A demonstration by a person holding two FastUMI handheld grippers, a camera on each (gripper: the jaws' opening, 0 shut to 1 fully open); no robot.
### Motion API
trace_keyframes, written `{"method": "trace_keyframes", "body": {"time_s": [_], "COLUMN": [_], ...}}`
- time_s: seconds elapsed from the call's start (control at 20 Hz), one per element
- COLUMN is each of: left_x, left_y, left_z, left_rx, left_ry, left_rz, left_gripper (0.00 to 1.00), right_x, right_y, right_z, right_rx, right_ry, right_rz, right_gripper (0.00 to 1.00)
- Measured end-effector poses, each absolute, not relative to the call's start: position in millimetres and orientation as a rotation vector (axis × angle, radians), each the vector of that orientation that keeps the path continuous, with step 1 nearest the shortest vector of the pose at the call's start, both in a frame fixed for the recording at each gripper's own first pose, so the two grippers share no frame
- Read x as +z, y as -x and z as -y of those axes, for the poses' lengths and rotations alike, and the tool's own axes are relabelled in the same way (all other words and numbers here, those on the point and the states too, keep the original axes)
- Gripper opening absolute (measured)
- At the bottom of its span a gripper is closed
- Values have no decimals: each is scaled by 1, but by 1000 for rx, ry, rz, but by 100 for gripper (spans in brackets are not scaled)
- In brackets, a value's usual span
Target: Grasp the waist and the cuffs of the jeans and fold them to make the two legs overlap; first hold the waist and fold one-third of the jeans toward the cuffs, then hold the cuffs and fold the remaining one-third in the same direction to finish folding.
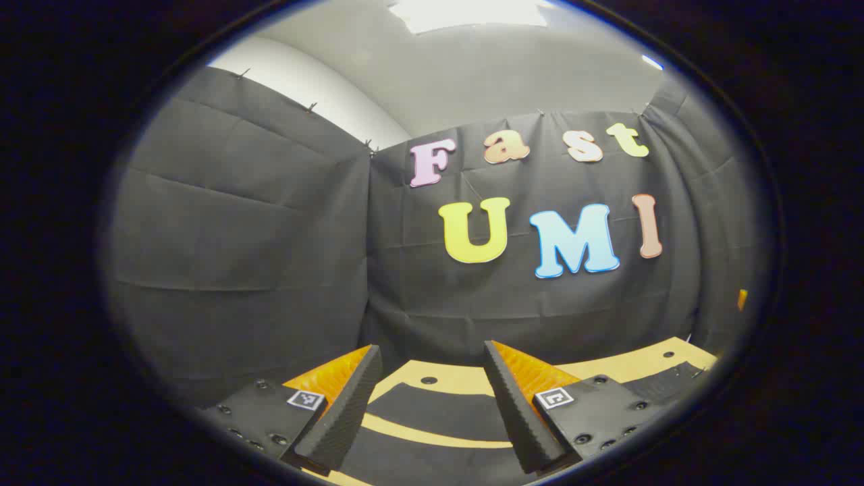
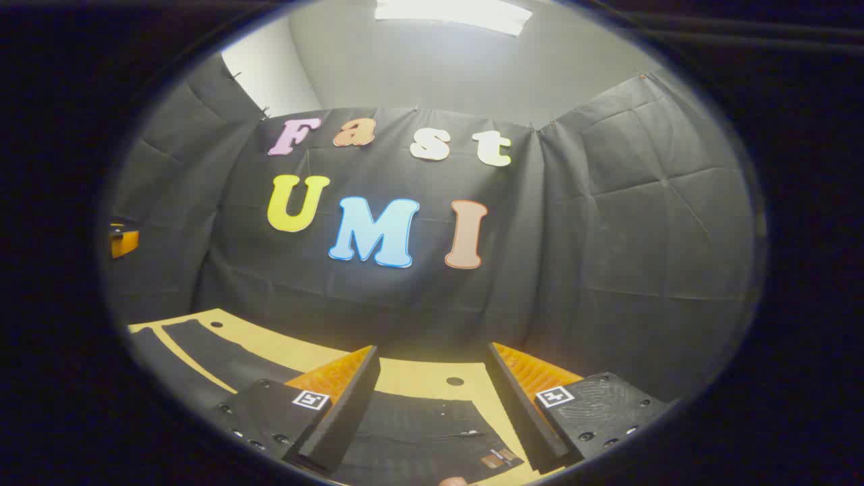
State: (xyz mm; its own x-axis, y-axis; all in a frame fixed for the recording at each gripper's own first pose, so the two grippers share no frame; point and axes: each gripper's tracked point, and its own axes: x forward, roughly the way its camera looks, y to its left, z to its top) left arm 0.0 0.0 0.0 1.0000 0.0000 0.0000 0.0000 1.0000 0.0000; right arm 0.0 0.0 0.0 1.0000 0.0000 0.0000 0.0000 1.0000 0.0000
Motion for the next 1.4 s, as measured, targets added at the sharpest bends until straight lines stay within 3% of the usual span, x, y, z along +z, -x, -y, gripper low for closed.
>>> {"method": "trace_keyframes", "body": {"time_s": [1.15, 1.4], "left_x": [-19, -71], "left_y": [-9, -21], "left_z": [-21, -46], "left_rx": [20, 85], "left_ry": [43, 128], "left_rz": [-22, -154], "left_gripper": [97, 97], "right_x": [-15, -39], "right_y": [-5, -6], "right_z": [-8, 5], "right_rx": [14, -19], "right_ry": [8, -37], "right_rz": [-59, -130], "right_gripper": [94, 94]}}
